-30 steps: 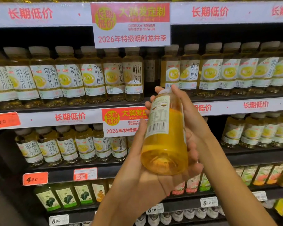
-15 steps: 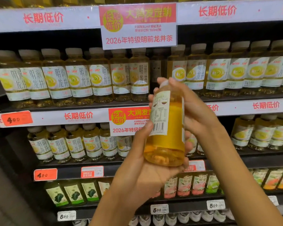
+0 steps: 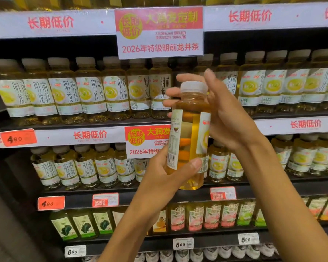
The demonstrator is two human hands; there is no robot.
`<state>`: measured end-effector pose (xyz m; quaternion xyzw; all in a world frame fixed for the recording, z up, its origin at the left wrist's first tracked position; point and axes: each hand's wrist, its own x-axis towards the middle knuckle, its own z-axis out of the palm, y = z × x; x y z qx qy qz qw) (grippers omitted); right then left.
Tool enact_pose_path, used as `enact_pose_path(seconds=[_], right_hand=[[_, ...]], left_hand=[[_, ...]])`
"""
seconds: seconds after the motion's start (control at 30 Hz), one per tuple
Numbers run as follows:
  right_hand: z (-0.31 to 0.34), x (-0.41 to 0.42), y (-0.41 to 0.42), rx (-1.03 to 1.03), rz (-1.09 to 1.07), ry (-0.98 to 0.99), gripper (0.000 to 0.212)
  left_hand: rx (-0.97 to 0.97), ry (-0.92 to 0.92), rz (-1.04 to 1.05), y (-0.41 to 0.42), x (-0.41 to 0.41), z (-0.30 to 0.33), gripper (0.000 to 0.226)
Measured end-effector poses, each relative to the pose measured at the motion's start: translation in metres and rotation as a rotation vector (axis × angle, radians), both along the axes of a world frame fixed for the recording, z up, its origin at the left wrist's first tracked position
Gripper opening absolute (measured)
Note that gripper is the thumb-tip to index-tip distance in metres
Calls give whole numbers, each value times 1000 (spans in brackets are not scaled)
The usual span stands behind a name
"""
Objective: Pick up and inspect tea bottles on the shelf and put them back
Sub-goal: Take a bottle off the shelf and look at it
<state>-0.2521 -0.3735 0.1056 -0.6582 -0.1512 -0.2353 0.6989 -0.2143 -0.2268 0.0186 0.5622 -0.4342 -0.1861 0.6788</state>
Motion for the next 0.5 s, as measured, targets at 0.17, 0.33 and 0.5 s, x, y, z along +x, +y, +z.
enact_pose_path(seconds=[0.17,0.33,0.5], right_hand=[[-8,-3,-1,-53,-75,-72,24],[-12,-7,3,-69,-149,-162,30],[-16,-12,3,-126,-122,-161,31]], left_hand=[[26,2,48,-8,-1,-5,41],[79,-151,260,-19,-2,-12,74],[64,-170,244,-20,7,-13,58]])
